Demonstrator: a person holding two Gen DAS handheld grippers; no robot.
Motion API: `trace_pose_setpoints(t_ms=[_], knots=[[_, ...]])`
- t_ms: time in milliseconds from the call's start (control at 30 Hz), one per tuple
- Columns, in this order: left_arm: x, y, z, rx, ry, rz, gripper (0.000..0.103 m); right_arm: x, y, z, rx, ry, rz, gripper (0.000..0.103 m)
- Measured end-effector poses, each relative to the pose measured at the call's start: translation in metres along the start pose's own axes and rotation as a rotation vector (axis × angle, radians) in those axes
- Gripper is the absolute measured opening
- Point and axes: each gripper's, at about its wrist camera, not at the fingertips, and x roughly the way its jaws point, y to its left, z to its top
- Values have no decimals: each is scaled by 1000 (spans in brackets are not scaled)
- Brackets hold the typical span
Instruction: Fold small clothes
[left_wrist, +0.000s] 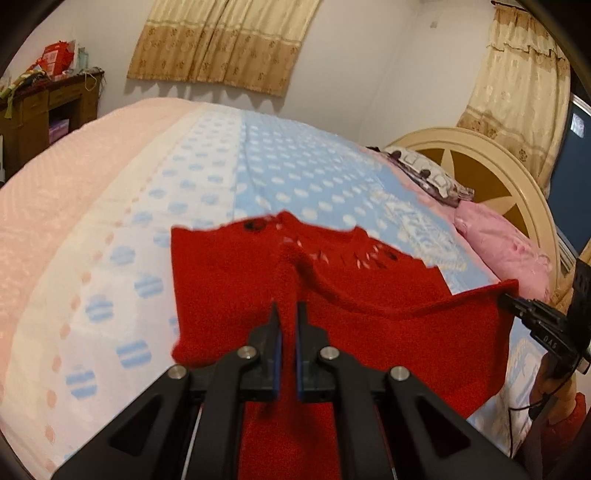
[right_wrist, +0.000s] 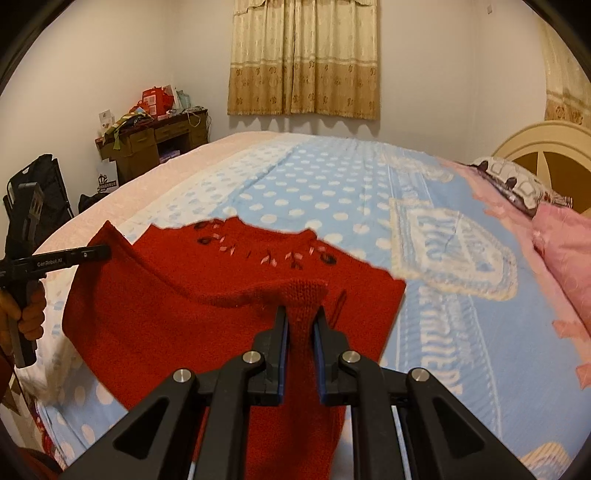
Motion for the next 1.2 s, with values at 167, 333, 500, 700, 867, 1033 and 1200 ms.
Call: trace_pose_setpoints(t_ms=[167, 333, 500, 700, 867, 1033, 1200], knots=[[10, 9, 22, -41, -20, 32, 5, 19, -15, 28, 29, 3, 16, 12], [24, 19, 48, -77, -45, 74, 5, 48, -32, 66, 62, -4, 22, 12], [51, 32, 63, -111, -52, 114, 5, 96, -40, 86, 49, 13, -39, 12], [102, 47, 59, -128, 11, 182, 5, 166, -37, 63, -34, 88, -157, 12], [133, 58, 40, -160, 77, 214, 6, 207, -37, 36, -78, 175, -193, 12], [133, 65, 43, -193, 78, 191, 9, 214, -46, 34, -43, 208, -176, 19], [132, 65, 45, -179, 93, 207, 12, 206, -71, 36, 109, 193, -129, 47]])
